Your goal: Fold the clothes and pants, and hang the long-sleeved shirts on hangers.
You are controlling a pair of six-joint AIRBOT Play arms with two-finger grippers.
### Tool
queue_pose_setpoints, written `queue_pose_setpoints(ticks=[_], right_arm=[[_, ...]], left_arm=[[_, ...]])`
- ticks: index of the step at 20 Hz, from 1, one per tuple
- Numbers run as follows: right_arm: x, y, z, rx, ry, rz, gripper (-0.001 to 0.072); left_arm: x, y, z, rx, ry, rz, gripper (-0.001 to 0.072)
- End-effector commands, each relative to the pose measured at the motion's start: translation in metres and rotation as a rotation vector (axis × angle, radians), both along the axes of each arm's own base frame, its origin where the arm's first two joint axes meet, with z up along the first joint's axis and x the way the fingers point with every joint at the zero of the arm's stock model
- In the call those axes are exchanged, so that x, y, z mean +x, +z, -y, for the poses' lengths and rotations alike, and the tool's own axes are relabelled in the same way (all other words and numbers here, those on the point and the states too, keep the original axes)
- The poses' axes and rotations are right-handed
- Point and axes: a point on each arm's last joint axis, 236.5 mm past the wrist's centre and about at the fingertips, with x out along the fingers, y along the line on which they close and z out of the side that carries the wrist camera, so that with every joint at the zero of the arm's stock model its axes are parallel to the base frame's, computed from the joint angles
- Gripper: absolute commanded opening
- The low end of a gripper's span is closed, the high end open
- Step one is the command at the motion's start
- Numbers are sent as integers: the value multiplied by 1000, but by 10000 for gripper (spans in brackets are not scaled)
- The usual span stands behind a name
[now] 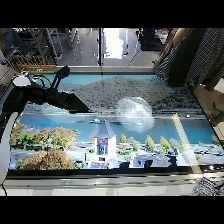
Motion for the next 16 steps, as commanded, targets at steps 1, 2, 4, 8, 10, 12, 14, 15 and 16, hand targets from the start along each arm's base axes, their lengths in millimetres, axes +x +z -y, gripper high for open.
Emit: queue_pose_setpoints(ticks=[1,2,4,8,10,12,14,15,16], right_arm=[[92,15,-41,0,432,256,689],[138,8,-61,54,630,262,687],[225,-20,-110,155,1012,137,686],[327,-167,-196,621,1416,-149,684],[351,-243,-239,829,1506,-314,607],[365,-305,-268,939,1527,-475,143],[374,-350,-285,984,1519,-616,22],[381,-362,-287,970,1510,-661,22],[389,-369,-292,963,1520,-678,22]], left_arm=[[9,-17,-6,62,9,100,508],[23,-40,-18,190,66,131,507],[59,-96,-89,676,271,162,507],[110,-41,-270,1303,939,354,507],[120,7,-280,1214,1121,461,507],[123,36,-277,1106,1245,488,507],[121,46,-277,1089,1260,510,507],[121,46,-277,1089,1260,510,507],[121,45,-277,1090,1260,509,507]])
